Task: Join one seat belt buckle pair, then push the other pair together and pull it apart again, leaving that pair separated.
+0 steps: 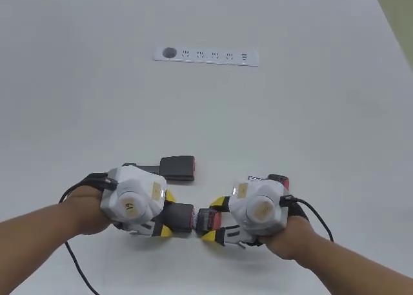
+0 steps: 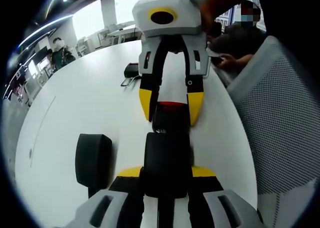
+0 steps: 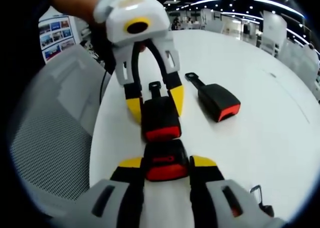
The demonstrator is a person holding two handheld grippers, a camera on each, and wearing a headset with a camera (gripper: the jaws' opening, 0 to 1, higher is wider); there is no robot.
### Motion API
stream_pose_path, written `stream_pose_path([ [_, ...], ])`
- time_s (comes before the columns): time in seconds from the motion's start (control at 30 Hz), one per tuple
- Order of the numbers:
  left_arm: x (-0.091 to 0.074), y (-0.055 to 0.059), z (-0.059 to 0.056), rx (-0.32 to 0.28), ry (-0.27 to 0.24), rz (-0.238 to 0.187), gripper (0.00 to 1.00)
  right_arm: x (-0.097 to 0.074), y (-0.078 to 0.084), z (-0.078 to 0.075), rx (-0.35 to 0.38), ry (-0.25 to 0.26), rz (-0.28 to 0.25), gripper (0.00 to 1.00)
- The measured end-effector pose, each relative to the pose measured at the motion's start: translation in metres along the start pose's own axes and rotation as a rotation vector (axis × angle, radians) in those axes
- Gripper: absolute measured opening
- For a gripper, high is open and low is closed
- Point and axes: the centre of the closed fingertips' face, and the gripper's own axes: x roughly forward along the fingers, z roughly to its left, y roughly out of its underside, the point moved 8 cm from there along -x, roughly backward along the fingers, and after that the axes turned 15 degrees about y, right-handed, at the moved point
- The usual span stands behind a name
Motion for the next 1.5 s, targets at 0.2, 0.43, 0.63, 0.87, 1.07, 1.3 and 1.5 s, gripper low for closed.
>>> stream_pose_path([
  [0.2, -0.002, 0.001, 0.001, 0.013, 0.014, -0.007, 0.34, 0.001, 0.003, 0.001, -0.005, 0.003, -0.01, 0.34],
  [0.43, -0.002, 0.005, 0.0, 0.017, 0.019, -0.04, 0.34, 0.0, 0.007, 0.001, -0.011, 0.005, -0.039, 0.34],
  [0.63, -0.003, 0.007, 0.0, 0.017, 0.023, -0.063, 0.34, 0.0, 0.01, 0.001, -0.001, 0.017, -0.067, 0.34],
  [0.87, -0.004, 0.01, 0.0, 0.021, 0.041, -0.086, 0.34, 0.001, 0.012, -0.001, 0.01, 0.004, -0.106, 0.34],
  [1.07, -0.004, 0.012, -0.001, 0.034, 0.042, -0.101, 0.34, 0.003, 0.013, -0.001, 0.021, 0.005, -0.125, 0.33],
  [1.3, -0.004, 0.014, 0.001, 0.036, 0.05, -0.117, 0.33, 0.002, 0.014, -0.002, 0.046, -0.004, -0.14, 0.33],
  [1.5, -0.004, 0.014, 0.002, 0.038, 0.05, -0.126, 0.33, 0.003, 0.016, -0.003, 0.076, -0.002, -0.153, 0.33],
])
